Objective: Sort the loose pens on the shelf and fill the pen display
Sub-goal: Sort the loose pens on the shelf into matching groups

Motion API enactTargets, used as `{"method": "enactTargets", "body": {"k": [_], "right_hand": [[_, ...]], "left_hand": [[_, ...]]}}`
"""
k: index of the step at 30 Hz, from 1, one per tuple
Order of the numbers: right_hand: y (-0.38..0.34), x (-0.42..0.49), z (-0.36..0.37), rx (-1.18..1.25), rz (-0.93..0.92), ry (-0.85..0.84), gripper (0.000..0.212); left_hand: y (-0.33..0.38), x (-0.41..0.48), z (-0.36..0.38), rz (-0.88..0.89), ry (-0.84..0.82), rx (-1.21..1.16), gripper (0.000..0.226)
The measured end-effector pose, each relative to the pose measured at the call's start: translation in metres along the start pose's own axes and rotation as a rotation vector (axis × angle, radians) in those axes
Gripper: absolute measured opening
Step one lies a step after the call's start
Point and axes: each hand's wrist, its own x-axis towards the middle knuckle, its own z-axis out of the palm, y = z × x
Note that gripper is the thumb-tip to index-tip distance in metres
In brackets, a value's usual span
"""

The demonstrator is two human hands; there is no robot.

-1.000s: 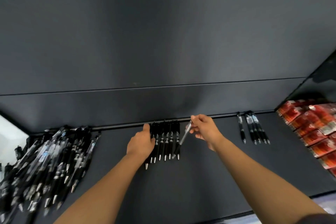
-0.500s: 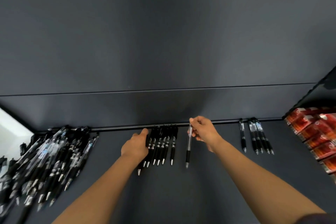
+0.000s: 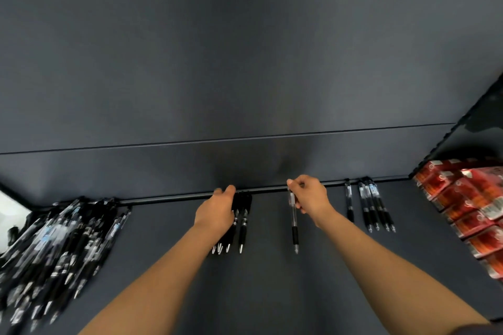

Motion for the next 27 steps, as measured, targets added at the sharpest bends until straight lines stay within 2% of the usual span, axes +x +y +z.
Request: {"method": "enactTargets", "body": {"k": [4,10,13,20,27], "right_hand": [[0.02,0.012,-0.029,-0.187,0.003,0.145,0.029],[0.032,0.024,-0.059,-0.521,0.022,0.223,0.027],[0.035,0.036,-0.067,-0.604,0.012,0.254,0.029],[0.047,0.024,-0.063,-0.978,0.022,0.211,0.046],[0.061,0.002,-0.06,-1.047,0.05,0.107,0.046]], "left_hand": [[0.014,0.005,0.007,0.013,-0.007,0.049,0.039],[0.055,0.015,0.014,0.148,0.008,0.097,0.033],[0.07,0.019,0.019,0.195,-0.013,0.106,0.033],[0.079,0.028,0.025,0.232,-0.048,0.103,0.034],[0.101,0.029,0.031,0.3,-0.053,0.075,0.033]]}}
